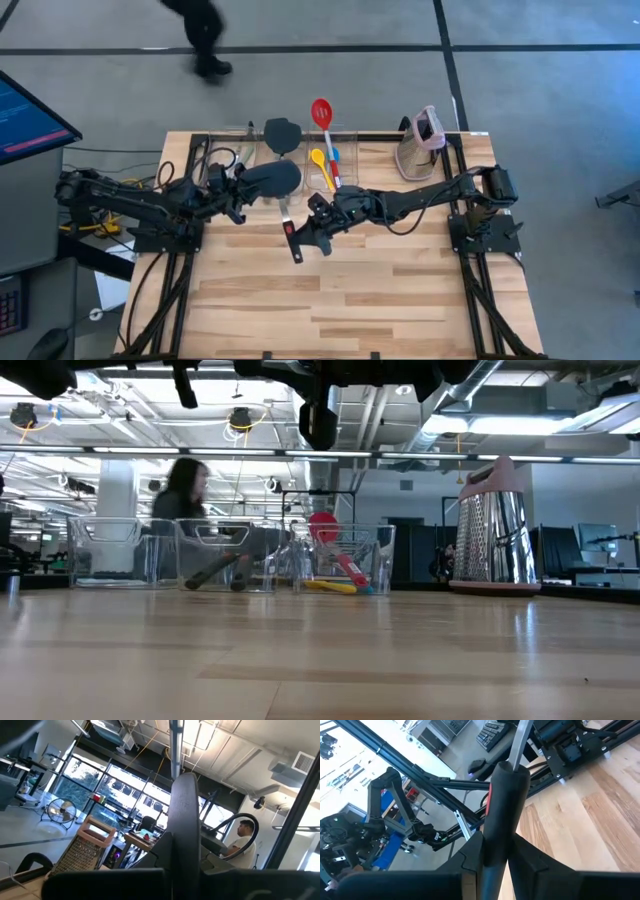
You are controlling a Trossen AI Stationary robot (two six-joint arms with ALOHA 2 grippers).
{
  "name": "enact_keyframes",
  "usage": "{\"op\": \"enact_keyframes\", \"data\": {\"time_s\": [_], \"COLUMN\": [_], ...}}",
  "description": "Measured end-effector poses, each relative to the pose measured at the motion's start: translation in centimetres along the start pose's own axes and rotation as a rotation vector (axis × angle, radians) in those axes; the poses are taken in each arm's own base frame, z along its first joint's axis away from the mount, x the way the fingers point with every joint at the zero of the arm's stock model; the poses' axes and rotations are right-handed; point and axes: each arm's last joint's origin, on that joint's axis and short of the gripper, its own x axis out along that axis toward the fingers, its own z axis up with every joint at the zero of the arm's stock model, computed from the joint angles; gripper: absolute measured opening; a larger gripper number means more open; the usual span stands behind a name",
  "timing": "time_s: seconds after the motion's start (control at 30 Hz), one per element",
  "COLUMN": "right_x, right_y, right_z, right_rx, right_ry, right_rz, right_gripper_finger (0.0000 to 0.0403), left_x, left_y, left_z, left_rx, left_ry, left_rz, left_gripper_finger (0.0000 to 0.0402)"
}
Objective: Pick & Place Kitchen Items
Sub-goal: Put the black spatula into the middle transparent bin
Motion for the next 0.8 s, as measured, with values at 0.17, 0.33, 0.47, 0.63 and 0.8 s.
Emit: {"op": "enact_keyframes", "data": {"time_s": [0.17, 0.33, 0.47, 0.63, 0.8], "right_x": [0.01, 0.01, 0.01, 0.01, 0.01], "right_y": [0.18, 0.50, 0.51, 0.54, 0.55], "right_z": [0.05, 0.29, 0.30, 0.33, 0.37], "right_rx": [0.016, 0.039, 0.039, 0.037, 0.028], "right_ry": [-0.007, -0.033, -0.034, -0.038, -0.046], "right_rz": [0.014, 0.046, 0.048, 0.050, 0.047], "right_gripper_finger": [0.0056, 0.0056, 0.0056, 0.0056, 0.0056], "left_x": [0.00, 0.00, 0.00, 0.00, 0.00], "left_y": [-0.03, -0.07, -0.07, -0.08, -0.07], "left_z": [0.08, 0.19, 0.20, 0.23, 0.24], "left_rx": [0.007, 0.003, 0.015, 0.045, 0.045], "left_ry": [-0.008, -0.018, -0.019, -0.023, -0.025], "left_rz": [-0.003, -0.006, -0.004, -0.006, 0.001], "left_gripper_finger": [0.0006, 0.0008, 0.0008, 0.0017, 0.0050]}}
